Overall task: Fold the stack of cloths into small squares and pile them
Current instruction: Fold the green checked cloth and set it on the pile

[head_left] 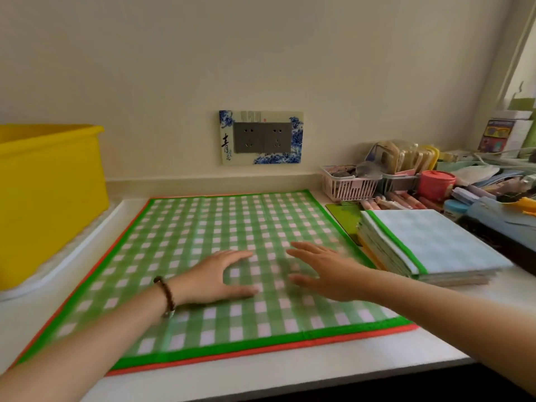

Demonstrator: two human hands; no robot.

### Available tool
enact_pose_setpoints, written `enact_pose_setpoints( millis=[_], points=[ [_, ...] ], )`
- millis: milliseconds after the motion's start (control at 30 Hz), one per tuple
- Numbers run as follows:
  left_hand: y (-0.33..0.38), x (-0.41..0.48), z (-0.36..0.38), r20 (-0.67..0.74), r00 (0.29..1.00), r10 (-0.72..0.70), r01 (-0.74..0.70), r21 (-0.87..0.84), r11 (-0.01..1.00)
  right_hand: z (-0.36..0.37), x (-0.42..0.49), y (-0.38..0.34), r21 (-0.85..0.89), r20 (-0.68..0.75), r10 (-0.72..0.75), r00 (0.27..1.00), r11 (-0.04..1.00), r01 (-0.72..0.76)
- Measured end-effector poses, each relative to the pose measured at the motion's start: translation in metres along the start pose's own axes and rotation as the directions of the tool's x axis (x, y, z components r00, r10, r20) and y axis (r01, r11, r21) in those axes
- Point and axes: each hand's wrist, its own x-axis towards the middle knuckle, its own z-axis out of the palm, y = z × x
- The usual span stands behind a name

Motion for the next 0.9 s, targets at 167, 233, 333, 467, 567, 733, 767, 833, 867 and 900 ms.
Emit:
enact_pose_setpoints(
  millis=[167, 233, 333, 467, 567, 733, 767, 833, 867, 900],
  points=[
    [-0.020, -0.041, -0.008, 0.065, 0.998, 0.019, -0.027, 0.133, 0.991, 0.024, 0.001, -0.031, 0.130, 0.045, -0.139, 0.989, 0.983, 0.132],
    [-0.024, -0.054, -0.010, 0.103, 0.995, 0.010, -0.026, 0.155, 0.988, 0.030, -0.004, -0.040, 0.140, 0.045, -0.206, 0.978, 0.970, 0.198],
    [-0.027, -0.070, -0.010, 0.119, 0.992, 0.047, -0.068, 0.177, 0.982, 0.034, -0.016, -0.049, 0.108, 0.051, -0.291, 0.955, 0.953, 0.285],
    [-0.025, -0.081, -0.010, 0.177, 0.982, 0.061, -0.091, 0.170, 0.981, 0.032, -0.028, -0.053, 0.127, 0.109, -0.326, 0.939, 0.941, 0.312],
    [-0.024, -0.082, -0.011, 0.177, 0.982, 0.058, -0.083, 0.138, 0.987, 0.031, -0.028, -0.054, 0.134, 0.100, -0.347, 0.932, 0.933, 0.333],
    [-0.022, -0.083, -0.014, 0.169, 0.985, 0.034, -0.044, 0.059, 0.997, 0.028, -0.027, -0.056, 0.208, 0.087, -0.345, 0.935, 0.924, 0.321],
    [-0.022, -0.083, -0.015, 0.166, 0.986, 0.028, -0.036, 0.047, 0.998, 0.026, -0.027, -0.056, 0.217, 0.082, -0.345, 0.935, 0.922, 0.322],
    [-0.021, -0.082, -0.018, 0.149, 0.988, 0.026, -0.030, 0.022, 0.999, 0.024, -0.025, -0.057, 0.216, 0.046, -0.339, 0.940, 0.922, 0.322],
    [-0.020, -0.082, -0.021, 0.129, 0.991, 0.036, -0.038, 0.006, 0.999, 0.022, -0.023, -0.057, 0.216, 0.010, -0.331, 0.944, 0.922, 0.321],
    [-0.019, -0.081, -0.023, 0.103, 0.993, 0.052, -0.051, -0.012, 0.999, 0.021, -0.021, -0.057, 0.214, -0.027, -0.319, 0.947, 0.924, 0.317]
  ],
)
